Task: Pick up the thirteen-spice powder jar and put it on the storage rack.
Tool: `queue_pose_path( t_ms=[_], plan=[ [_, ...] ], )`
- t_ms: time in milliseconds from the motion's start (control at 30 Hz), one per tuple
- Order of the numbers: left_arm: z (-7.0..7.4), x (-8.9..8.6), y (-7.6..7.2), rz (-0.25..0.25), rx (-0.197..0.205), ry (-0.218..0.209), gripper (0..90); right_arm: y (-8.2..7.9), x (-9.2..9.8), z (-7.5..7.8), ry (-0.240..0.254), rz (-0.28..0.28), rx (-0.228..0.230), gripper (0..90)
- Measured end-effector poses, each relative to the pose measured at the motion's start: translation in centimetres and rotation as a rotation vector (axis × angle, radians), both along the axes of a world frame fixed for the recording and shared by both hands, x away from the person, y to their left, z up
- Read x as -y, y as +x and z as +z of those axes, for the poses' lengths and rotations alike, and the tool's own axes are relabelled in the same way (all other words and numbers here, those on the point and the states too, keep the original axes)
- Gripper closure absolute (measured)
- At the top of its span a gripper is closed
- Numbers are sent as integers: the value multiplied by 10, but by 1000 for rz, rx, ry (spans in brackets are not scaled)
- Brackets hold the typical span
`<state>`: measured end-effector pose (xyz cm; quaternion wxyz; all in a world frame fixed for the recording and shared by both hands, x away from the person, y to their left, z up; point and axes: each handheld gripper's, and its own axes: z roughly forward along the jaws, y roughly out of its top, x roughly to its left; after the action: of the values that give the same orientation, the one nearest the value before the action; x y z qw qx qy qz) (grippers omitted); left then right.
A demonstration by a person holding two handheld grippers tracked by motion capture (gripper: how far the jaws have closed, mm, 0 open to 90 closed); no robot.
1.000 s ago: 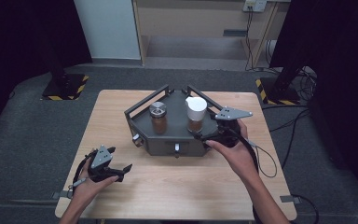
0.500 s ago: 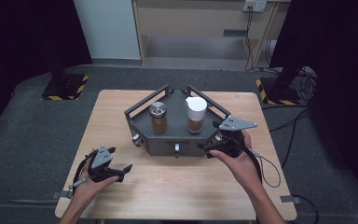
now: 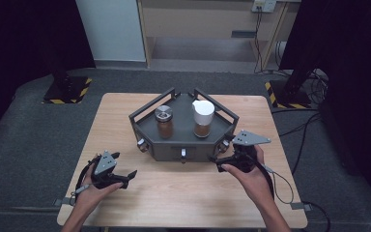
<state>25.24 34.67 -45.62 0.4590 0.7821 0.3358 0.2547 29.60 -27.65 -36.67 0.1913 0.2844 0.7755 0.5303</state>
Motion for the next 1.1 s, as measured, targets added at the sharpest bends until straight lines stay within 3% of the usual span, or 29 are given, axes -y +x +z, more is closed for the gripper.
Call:
queue_pose_path(
  t_ms=[400, 1100],
  plan=[
    [-1, 0, 0, -4, 2, -5, 16, -12, 17, -26, 32, -37, -12, 17],
    [-1, 1, -1, -5, 1, -8, 15, -26, 38, -59, 35, -78, -41, 17]
  ],
)
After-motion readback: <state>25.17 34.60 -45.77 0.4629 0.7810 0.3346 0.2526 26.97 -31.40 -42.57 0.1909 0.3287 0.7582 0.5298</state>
